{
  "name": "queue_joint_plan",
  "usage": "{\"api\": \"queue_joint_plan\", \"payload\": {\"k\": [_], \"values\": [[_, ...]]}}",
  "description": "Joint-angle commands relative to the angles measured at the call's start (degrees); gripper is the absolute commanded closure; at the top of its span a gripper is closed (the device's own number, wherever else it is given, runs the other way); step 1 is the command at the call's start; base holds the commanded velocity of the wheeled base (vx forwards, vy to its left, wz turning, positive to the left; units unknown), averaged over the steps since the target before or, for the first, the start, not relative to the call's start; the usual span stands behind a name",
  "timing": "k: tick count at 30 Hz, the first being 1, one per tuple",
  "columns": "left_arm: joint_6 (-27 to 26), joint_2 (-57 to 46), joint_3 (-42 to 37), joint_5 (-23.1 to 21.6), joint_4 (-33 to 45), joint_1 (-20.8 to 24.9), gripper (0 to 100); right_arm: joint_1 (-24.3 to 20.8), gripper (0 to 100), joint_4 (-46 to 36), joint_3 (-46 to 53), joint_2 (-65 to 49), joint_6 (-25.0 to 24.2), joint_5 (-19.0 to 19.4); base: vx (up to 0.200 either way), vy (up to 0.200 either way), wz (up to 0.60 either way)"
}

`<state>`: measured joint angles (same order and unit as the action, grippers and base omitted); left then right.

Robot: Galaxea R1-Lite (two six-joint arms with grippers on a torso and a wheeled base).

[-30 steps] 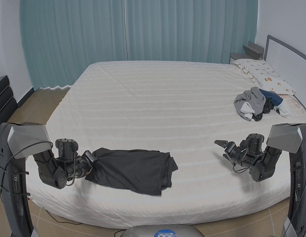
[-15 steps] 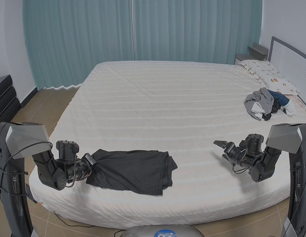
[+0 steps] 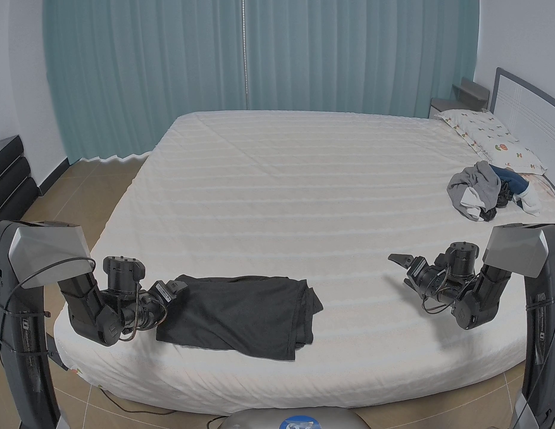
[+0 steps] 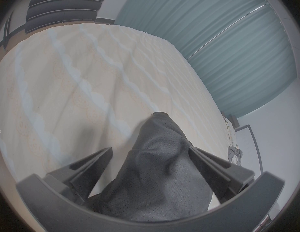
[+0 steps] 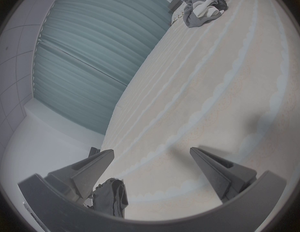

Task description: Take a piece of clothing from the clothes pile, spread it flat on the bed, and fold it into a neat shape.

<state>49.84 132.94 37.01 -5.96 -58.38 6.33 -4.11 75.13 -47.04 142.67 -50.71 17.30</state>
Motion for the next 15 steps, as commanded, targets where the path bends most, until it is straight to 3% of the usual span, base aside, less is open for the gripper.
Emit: {"api": "queue_joint_plan", "payload": {"k": [1,9,15], "values": [[0.0,0.2,0.5,-0.1,-0.1,-0.5,0,0.1,0,0.1,0.0,0.0,0.0,-0.1,0.0,0.0,0.0],[-0.1,-0.1,1.1,-1.5,0.0,-3.9,0,0.2,0,0.2,0.0,-0.5,0.4,-2.4,0.0,0.0,0.0],[-0.8,-4.7,1.3,-0.7,-1.1,-4.8,0,-0.3,0,0.9,-4.6,-0.3,4.1,-9.9,0.0,0.0,0.0]]}}
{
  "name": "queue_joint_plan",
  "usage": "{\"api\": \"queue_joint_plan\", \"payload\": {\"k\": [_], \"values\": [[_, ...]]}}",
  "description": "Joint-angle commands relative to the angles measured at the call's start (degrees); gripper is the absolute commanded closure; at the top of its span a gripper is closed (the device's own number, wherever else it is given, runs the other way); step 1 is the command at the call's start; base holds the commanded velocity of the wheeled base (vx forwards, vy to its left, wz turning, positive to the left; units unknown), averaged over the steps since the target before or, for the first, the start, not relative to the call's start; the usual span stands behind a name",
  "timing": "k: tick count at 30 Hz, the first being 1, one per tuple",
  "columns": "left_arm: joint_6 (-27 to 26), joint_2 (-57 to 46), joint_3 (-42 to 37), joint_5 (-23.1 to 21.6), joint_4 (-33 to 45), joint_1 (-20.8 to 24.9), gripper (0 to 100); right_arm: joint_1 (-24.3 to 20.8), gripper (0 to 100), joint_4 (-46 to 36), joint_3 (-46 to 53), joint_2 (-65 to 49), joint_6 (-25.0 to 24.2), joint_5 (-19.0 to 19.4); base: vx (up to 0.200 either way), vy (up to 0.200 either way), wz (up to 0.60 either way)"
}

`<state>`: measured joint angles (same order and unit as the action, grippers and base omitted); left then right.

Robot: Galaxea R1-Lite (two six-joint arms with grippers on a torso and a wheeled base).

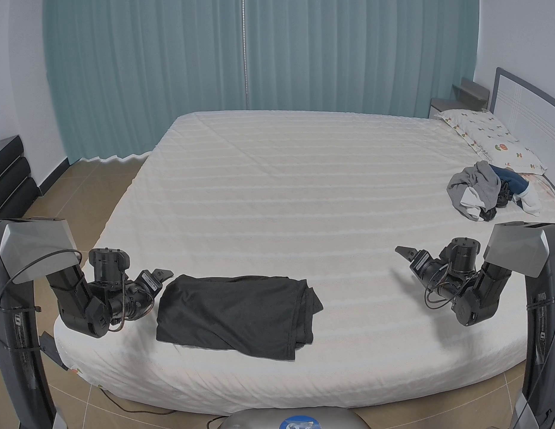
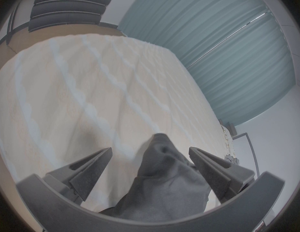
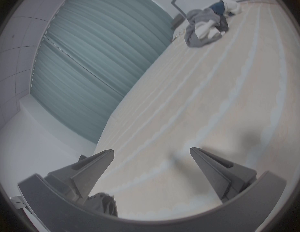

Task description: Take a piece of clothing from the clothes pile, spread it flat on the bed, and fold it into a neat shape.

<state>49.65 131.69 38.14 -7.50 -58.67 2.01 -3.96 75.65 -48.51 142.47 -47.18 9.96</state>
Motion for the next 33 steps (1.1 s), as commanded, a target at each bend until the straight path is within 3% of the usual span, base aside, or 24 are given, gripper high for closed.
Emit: {"api": "queue_joint_plan", "payload": {"k": [1,6,11,13,18,27,29,33], "values": [[-0.7,-3.7,0.1,0.9,-0.9,-0.5,0,-0.4,0,0.4,-3.3,-0.1,0.6,-2.8,0.0,0.0,0.0],[-0.7,-11.5,-1.4,3.5,-2.7,-1.2,0,-0.8,0,0.2,-3.6,-2.2,1.7,-6.2,0.0,0.0,0.0],[-1.1,-20.5,-4.8,4.3,-2.6,-2.7,0,-1.4,0,-1.3,-1.9,-9.2,7.1,-9.4,0.0,0.0,0.0],[-3.6,-27.9,-8.0,4.2,-2.2,-3.9,0,-2.2,0,-1.2,2.4,-15.9,11.5,-11.2,0.0,0.0,0.0],[-10.1,-40.1,-14.9,4.3,-2.8,-5.8,0,-3.7,0,-0.7,13.5,-30.8,18.3,-11.2,0.0,0.0,0.0],[-18.5,-60.3,-21.5,3.4,-2.0,-11.4,0,-8.2,0,-2.8,33.5,-59.7,23.4,-11.2,0.0,0.0,0.0],[-23.8,-66.7,-23.8,3.1,-1.9,-11.9,0,-8.2,0,-6.2,38.7,-70.0,26.9,-11.3,0.0,0.0,0.0],[-26.3,-74.0,-26.1,-1.1,-1.0,-11.9,0,-7.6,0,-16.1,41.4,-83.3,29.6,-11.4,0.0,0.0,0.0]]}}
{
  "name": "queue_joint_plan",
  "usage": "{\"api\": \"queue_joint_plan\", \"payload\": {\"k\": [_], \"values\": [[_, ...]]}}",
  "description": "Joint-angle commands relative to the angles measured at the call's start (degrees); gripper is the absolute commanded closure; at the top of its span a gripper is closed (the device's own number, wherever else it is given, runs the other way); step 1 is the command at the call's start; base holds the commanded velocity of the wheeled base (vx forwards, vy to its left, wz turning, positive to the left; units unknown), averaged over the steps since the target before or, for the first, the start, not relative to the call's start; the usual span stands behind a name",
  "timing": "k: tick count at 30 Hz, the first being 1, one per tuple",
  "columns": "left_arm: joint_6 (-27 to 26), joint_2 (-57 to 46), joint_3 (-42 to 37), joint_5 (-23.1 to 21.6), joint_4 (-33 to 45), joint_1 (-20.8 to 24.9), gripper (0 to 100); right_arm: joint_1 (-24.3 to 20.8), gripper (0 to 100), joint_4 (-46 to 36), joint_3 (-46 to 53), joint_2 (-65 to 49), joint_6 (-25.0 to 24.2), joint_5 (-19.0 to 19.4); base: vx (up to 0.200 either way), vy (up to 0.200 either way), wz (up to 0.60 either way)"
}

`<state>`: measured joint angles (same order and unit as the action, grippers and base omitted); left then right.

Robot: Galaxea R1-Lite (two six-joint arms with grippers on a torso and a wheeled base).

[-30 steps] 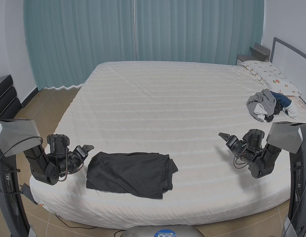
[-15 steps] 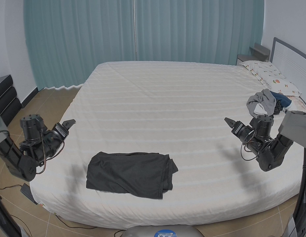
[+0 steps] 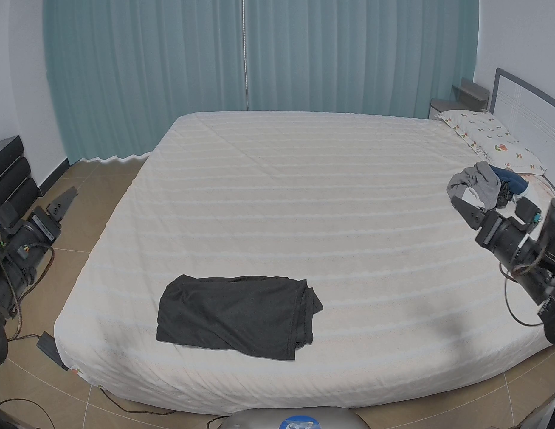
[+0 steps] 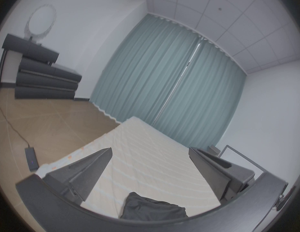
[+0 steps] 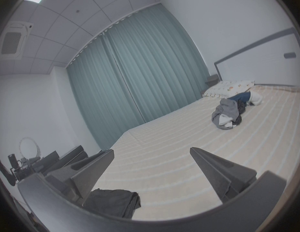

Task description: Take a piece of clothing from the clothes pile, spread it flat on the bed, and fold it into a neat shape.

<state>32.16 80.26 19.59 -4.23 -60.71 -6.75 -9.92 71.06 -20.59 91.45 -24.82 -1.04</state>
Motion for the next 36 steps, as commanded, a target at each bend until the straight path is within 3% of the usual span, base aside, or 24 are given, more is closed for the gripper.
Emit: {"api": "queue_joint_plan", "payload": {"k": [1,3,4,5,6,7,10,11,12,14,16,17,18,25,29,32,36], "values": [[-8.9,-25.6,-8.0,-6.8,2.7,-3.1,0,-1.4,0,-16.8,13.6,-37.5,8.3,-0.4,0.0,0.0,0.0],[-9.0,-28.6,-8.3,-8.3,5.0,-3.1,0,-1.1,0,-22.0,13.6,-42.2,9.1,-0.4,0.0,0.0,0.0],[-9.2,-33.5,-8.3,-9.7,9.8,-3.0,0,0.0,0,-30.2,13.1,-49.5,10.2,-0.4,0.0,0.0,0.0],[-9.3,-34.8,-8.3,-9.9,11.1,-3.0,0,0.3,0,-32.3,12.9,-51.2,10.5,-0.3,0.0,0.0,0.0],[-10.0,-39.7,-8.0,-11.2,16.5,-2.8,0,1.2,0,-39.8,11.6,-57.0,11.0,-0.1,0.0,0.0,0.0],[-10.1,-40.1,-7.9,-11.2,16.9,-2.8,0,1.3,0,-40.5,11.4,-57.5,11.0,-0.1,0.0,0.0,0.0],[-11.9,-50.2,-6.9,-15.3,29.5,-2.0,0,4.1,0,-57.5,6.4,-67.3,11.0,0.6,0.0,0.0,0.0],[-11.9,-50.2,-6.9,-15.3,29.5,-2.0,0,4.1,0,-57.5,6.4,-67.3,11.0,0.6,0.0,0.0,0.0],[-12.9,-55.1,-6.5,-16.2,36.0,-1.5,0,5.9,0,-66.2,3.7,-72.0,11.1,1.0,0.0,0.0,0.0],[-14.1,-59.0,-6.2,-16.4,40.8,-0.5,0,6.8,0,-73.3,1.8,-75.8,11.1,2.4,0.0,0.0,0.0],[-14.5,-59.8,-6.2,-16.3,41.8,-0.2,0,7.0,0,-74.8,1.3,-76.6,11.2,2.7,0.0,0.0,0.0],[-17.3,-63.7,-6.4,-16.3,46.3,2.3,0,7.1,0,-82.0,-0.6,-80.6,11.2,3.6,0.0,0.0,0.0],[-18.3,-65.1,-6.5,-16.4,47.7,3.5,0,7.0,0,-84.2,-1.2,-82.0,11.4,3.6,0.0,0.0,0.0],[-19.8,-74.7,-6.8,-16.1,58.6,10.5,0,10.4,0,-91.5,-1.6,-88.2,16.6,3.6,0.0,0.0,0.0],[-21.3,-75.6,-7.5,-16.0,60.4,9.4,0,9.7,0,-91.2,1.5,-91.3,18.1,4.3,0.0,0.0,0.0],[-21.6,-76.7,-8.0,-16.1,60.4,8.2,0,9.9,0,-90.4,2.7,-91.5,21.9,4.8,0.0,0.0,0.0],[-27.6,-80.3,-11.1,-15.7,59.4,7.2,0,9.9,0,-87.1,3.1,-91.5,25.3,5.2,0.0,0.0,0.0]]}}
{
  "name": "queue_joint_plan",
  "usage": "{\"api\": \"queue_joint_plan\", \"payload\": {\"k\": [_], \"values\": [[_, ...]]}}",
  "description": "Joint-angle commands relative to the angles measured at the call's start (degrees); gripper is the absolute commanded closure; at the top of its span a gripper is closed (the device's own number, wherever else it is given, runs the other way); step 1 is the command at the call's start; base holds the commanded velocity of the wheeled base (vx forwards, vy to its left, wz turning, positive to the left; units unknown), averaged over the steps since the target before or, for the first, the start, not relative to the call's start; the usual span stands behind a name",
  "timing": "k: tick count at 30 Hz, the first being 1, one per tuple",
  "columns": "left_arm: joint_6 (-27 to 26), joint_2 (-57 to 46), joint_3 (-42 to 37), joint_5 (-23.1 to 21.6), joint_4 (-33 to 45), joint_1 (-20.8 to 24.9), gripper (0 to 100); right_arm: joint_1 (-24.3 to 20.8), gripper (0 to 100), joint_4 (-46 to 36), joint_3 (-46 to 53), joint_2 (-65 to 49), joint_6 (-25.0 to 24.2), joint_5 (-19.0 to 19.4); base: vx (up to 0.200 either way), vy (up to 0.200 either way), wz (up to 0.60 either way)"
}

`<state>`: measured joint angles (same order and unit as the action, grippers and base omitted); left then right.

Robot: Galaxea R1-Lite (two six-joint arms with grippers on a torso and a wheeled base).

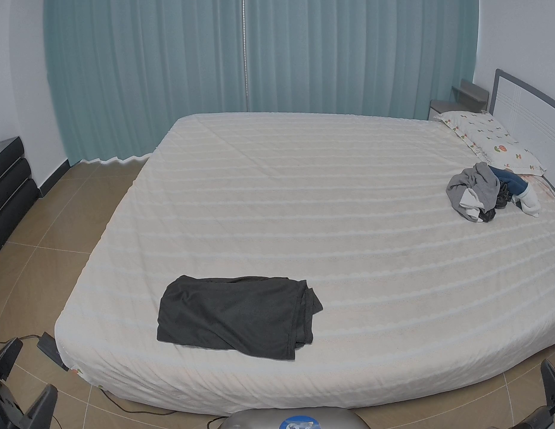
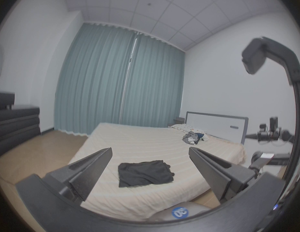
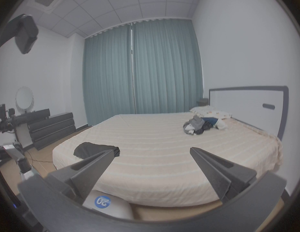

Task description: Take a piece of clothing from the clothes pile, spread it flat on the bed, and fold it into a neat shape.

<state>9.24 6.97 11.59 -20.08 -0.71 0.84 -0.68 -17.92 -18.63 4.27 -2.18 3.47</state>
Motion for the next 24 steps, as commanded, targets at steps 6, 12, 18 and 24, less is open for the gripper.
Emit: {"api": "queue_joint_plan", "payload": {"k": [6,12,18,24], "values": [[-7.8,-7.0,-6.0,4.1,-3.6,-0.4,0,0.7,0,13.2,7.4,-4.3,6.0,1.3,0.0,0.0,0.0],[-12.1,-7.0,-11.5,13.1,-15.6,-0.4,0,0.7,0,33.8,18.5,-4.3,9.1,1.6,0.0,0.0,0.0],[-12.3,-7.0,-11.5,19.3,-21.4,-0.5,0,0.7,0,35.9,18.5,-4.3,9.7,1.5,0.0,0.0,0.0],[-12.2,-7.0,-11.6,28.9,-13.5,-0.5,0,0.9,0,23.2,18.5,-4.3,9.8,-1.0,0.0,0.0,0.0]]}}
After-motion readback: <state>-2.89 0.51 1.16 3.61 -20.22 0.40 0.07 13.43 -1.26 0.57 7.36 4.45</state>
